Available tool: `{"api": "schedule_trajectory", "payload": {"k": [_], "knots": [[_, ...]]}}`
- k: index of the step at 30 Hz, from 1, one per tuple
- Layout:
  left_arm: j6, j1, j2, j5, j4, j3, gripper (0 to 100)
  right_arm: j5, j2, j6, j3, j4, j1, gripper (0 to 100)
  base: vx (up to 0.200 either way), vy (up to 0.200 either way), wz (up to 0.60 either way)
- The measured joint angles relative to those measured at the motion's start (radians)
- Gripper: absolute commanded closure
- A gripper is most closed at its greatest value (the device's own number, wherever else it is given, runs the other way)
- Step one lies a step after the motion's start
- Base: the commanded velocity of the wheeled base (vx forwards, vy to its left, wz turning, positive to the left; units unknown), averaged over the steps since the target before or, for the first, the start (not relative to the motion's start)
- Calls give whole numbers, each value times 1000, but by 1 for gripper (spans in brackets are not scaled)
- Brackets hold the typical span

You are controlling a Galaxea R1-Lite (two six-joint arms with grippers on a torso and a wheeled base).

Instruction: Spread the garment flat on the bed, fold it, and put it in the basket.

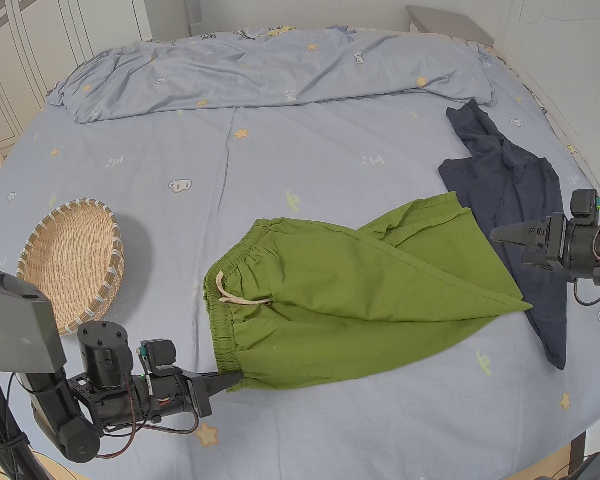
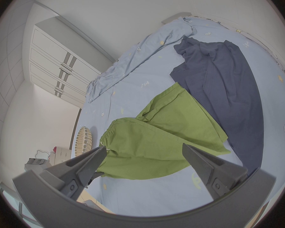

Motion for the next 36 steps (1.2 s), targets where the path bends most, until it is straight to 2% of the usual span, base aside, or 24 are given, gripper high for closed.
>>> {"api": "schedule_trajectory", "payload": {"k": [5,8,13,17,20,23,28,30,36], "knots": [[-13,39,-111,-48,220,17,100,1,-2,0,-3,3,1,0,0,0,0],[-15,83,-204,-123,403,18,100,2,-5,0,-3,9,1,0,0,0,0],[1,196,-362,-237,749,-9,100,21,-14,0,0,49,-1,0,0,0,0],[43,328,-470,-313,944,-32,100,61,-32,-6,11,100,-13,0,0,0,0],[70,402,-520,-345,988,-34,100,84,-45,-28,42,125,-24,0,0,0,0],[89,444,-557,-359,995,-26,100,92,-56,-90,108,130,-34,0,0,0,0],[105,462,-588,-368,994,-16,100,99,-60,-294,225,94,-53,0,0,0,0],[108,462,-594,-369,994,-14,100,99,-55,-345,283,49,-60,0,0,0,0],[114,458,-605,-373,992,-8,100,101,-12,-394,407,-112,-47,0,0,0,0]]}}
